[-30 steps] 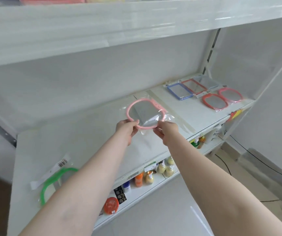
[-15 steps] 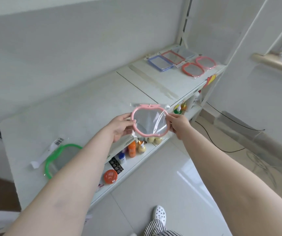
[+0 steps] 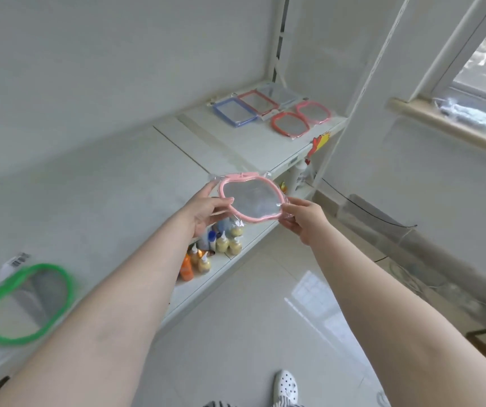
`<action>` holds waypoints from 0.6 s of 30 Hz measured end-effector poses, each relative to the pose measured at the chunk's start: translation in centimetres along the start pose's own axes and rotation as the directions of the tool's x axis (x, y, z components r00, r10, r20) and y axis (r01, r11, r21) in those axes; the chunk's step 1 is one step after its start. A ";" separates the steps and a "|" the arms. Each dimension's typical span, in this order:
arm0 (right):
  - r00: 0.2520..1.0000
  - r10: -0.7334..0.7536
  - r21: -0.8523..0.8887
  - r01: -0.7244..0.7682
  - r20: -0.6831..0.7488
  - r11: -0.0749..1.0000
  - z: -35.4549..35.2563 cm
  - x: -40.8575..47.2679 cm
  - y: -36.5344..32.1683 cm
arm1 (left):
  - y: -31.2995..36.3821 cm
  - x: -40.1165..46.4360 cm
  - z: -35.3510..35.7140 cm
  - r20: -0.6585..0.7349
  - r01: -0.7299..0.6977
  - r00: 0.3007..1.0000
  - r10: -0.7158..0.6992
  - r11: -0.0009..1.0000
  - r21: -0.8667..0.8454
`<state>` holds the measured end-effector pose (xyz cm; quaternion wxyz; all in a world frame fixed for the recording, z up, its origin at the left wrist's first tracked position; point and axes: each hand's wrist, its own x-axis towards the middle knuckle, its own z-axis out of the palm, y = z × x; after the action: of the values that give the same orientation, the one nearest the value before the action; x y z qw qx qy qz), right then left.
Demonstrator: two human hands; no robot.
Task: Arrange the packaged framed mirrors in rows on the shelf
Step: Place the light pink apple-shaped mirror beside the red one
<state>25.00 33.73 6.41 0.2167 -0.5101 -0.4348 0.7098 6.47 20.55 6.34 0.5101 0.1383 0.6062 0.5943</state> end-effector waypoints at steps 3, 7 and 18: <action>1.000 0.001 -0.059 0.000 0.019 0.998 -3.6 2.0 -2.1 | -0.1 2.1 3.7 -0.063 -0.050 0.997 0.045 0.996 -0.076; 0.999 0.016 -0.091 -0.011 0.052 0.996 -6.8 4.6 -4.3 | -0.2 4.6 7.3 -0.135 -0.104 0.987 0.088 0.987 -0.119; 0.984 0.022 -0.183 0.011 0.176 0.983 -6.0 11.6 -8.2 | 3.3 10.8 8.5 -0.255 -0.085 0.964 0.071 0.995 -0.046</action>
<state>24.88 49.14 6.46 0.1273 -0.4640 -0.5143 0.7100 6.93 34.72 6.18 0.4085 0.0708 0.6433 0.6436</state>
